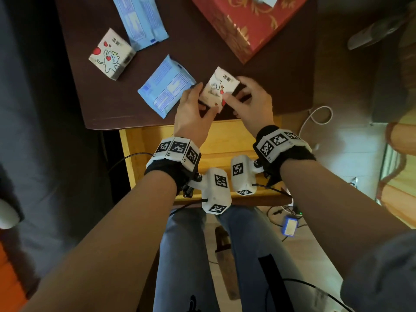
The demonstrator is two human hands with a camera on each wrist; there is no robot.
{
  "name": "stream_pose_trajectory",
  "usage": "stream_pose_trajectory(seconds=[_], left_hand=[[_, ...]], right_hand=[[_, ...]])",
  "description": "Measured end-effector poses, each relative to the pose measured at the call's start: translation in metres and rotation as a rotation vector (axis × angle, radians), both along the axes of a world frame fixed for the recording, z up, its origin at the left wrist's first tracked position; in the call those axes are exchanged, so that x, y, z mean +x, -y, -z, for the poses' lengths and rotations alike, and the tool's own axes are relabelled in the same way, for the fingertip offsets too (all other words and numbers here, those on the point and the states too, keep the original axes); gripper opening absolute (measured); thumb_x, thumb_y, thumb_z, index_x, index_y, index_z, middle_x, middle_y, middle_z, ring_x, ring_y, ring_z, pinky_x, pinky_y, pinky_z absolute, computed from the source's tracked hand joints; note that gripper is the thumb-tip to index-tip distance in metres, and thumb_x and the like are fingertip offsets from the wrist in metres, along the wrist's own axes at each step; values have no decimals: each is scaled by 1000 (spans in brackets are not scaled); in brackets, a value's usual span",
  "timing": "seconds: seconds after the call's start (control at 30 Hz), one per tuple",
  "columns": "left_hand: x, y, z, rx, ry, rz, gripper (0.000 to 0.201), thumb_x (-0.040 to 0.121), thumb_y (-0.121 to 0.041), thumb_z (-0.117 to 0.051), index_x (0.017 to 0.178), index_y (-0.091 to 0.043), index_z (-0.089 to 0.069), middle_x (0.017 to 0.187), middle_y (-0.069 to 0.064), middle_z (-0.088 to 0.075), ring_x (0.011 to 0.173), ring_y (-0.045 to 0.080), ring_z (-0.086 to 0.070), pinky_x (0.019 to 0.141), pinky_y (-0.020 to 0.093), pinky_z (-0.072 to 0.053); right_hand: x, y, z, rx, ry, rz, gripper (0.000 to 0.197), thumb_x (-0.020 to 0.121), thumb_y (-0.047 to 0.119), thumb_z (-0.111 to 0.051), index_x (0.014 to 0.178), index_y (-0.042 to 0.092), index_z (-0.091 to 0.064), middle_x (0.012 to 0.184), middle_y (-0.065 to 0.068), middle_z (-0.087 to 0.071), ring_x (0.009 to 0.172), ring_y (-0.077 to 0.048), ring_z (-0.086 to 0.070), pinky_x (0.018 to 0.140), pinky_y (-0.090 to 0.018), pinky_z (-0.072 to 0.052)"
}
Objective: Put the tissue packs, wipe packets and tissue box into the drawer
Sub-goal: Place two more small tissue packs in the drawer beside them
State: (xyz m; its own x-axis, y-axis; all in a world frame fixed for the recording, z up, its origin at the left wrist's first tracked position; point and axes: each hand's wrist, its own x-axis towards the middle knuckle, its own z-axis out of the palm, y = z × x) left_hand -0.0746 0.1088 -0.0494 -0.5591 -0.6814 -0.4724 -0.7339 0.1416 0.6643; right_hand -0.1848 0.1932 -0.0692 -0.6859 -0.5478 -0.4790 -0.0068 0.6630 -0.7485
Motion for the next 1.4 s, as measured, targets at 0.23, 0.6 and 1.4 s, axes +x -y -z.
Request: stream_pose_trajectory(seconds=[0.23,0.6,1.4], left_hand=[[-4,-10,0,39,83,-32,68,72,-34,-76,129,-12,-47,127,9,-46,101,12,-48,80,21,-38],[29,12,-18,105,-23,-224,28,87,-39,-51,93,-15,-64,73,-2,-65,63,16,-60,68,40,-53],[45,120,12,-291,101,-355,51,83,-4,-58,130,-3,-39,153,17,-22,143,36,-14,115,43,-25]], right_hand=[[1,-4,-4,-50,27,-97,45,74,21,-73,115,10,-56,112,-8,-46,87,-1,-46,77,-3,-40],[14,27,-29,-142,486,70,37,82,10,-66,116,7,-53,105,-16,-65,88,-22,-65,77,-36,-56],[18,128,0,-88,259,71,33,77,21,-72,107,16,-60,84,3,-64,81,-16,-68,74,-29,-58]])
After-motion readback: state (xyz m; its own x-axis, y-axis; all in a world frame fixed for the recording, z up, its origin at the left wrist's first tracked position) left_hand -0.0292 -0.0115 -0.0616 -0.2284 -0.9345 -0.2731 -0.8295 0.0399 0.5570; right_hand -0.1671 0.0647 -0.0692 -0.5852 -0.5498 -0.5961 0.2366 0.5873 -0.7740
